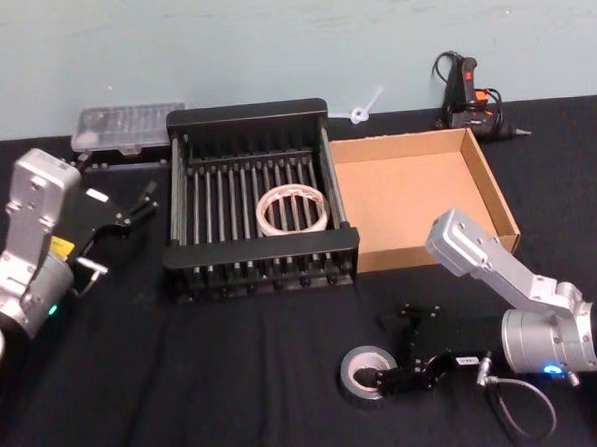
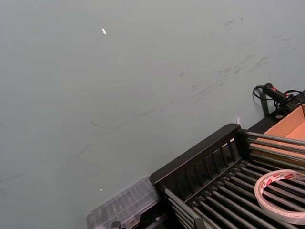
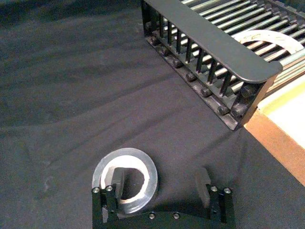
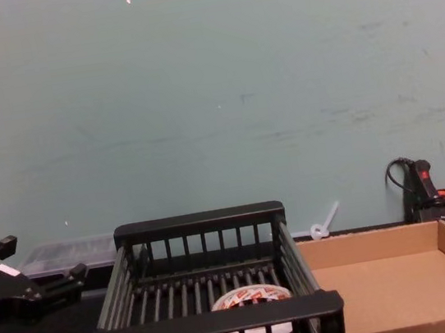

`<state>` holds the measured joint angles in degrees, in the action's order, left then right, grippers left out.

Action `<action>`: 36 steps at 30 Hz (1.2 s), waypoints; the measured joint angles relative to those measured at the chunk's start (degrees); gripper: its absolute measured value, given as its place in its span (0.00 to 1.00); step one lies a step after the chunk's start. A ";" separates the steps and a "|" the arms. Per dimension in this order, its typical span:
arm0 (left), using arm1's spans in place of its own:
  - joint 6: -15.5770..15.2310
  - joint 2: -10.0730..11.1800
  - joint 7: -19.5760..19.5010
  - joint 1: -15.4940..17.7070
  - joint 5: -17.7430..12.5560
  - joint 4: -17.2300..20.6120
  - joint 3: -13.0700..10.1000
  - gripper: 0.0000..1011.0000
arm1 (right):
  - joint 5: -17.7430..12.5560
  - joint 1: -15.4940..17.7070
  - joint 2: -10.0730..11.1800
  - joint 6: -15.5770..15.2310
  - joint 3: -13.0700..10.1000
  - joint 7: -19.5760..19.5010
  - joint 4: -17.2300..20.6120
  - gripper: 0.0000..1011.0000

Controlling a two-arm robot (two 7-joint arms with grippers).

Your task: Pick up the white tape and place it into the black box , Pick up the silver tape and place it into the brown box.

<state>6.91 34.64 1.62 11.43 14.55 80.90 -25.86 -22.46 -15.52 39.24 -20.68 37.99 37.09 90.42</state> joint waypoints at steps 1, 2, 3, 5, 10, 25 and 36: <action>0.00 0.00 0.00 0.00 0.00 0.00 0.00 0.99 | 0.00 0.00 0.01 0.00 0.00 0.00 0.00 0.93; 0.00 0.00 0.00 0.00 0.00 0.00 0.00 0.99 | -0.01 0.00 0.01 -0.01 -0.01 0.00 0.01 0.92; 0.00 0.00 0.00 0.00 0.00 0.00 0.00 0.99 | -0.01 0.00 0.01 -0.01 -0.01 0.01 0.01 0.90; 0.00 0.00 0.00 0.00 0.00 0.00 0.00 0.99 | -0.02 0.00 0.00 -0.01 -0.02 0.02 0.02 0.84; 0.00 0.00 0.00 0.00 0.00 0.00 0.00 0.99 | -0.07 0.00 0.01 -0.02 -0.05 0.05 0.06 0.70; 0.00 0.00 0.00 0.00 0.00 0.00 0.00 0.99 | -0.13 0.00 0.00 -0.07 -0.05 0.05 0.07 0.24; 0.00 0.00 0.00 0.00 0.00 0.00 0.00 0.99 | -0.11 0.00 0.01 -0.09 -0.05 0.04 0.07 0.18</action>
<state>6.91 34.65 1.62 11.43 14.55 80.90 -25.86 -22.58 -15.53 39.25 -20.78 37.94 37.14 90.49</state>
